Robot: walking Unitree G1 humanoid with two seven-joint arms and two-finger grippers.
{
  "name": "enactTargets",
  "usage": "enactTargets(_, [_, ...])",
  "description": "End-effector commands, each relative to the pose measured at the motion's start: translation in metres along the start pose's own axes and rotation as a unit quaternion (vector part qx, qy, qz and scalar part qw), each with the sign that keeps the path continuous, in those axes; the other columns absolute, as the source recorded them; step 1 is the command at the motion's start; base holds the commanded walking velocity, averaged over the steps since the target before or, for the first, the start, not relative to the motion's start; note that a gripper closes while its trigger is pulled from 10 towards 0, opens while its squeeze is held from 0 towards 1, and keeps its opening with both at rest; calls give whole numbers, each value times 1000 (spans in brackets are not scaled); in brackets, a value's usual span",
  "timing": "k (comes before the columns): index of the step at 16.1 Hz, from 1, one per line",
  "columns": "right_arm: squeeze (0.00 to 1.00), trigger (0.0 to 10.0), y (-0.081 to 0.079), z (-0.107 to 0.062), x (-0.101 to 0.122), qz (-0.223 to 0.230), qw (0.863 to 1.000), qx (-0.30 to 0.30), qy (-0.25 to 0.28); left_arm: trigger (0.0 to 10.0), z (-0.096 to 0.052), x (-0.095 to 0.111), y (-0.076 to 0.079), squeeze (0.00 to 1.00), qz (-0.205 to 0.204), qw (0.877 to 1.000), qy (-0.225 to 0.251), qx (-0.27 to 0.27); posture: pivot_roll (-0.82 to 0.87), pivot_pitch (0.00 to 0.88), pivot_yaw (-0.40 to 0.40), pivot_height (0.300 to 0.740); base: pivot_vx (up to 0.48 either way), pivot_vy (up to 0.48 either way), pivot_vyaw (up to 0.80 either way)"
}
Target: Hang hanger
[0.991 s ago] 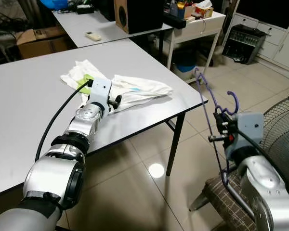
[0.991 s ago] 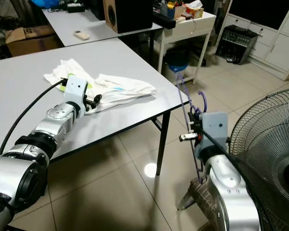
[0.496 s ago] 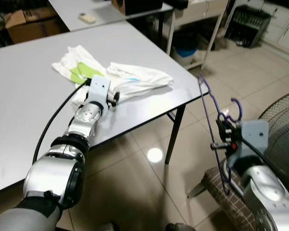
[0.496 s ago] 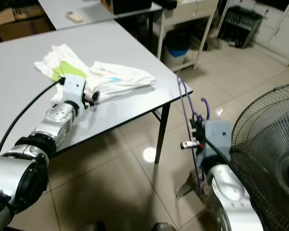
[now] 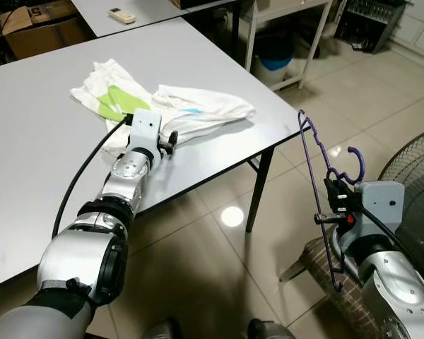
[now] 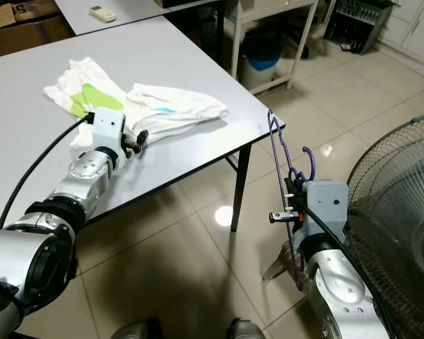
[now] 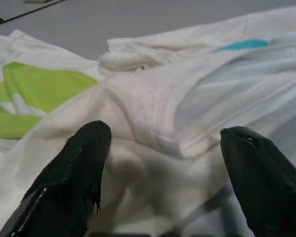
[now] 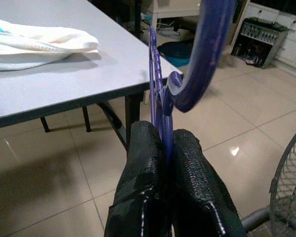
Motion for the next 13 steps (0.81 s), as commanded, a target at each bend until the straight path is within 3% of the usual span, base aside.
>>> enactTargets(1, [0,10000,3,-5,2,0,1000,-10,0,0,2,4,2,0,1,1000,1,-1,-314,182,69,740,0,0,0])
enactTargets(8, [0,10000,7,-14,3,-3,1000,-22,-4,0,2,5,0,0,9,1000,-2,18,-351,184,92,740,0,0,0])
enactTargets(13, [0,10000,7,-15,3,0,1000,-26,-6,0,1,4,-12,0,2,999,-5,52,-349,180,98,740,0,0,0])
Point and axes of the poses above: a point about 5 cm out from each wrist's last joint towards the gripper, its own z axis pointing out of the wrist towards the gripper, its own x axis along the axis of the wrist's last joint, y = z × x, the point moved 4 cm from there along z, pointing out of the wrist towards the gripper, and after that the axes turned 6 degrees about -z, right-handed, at the moved point
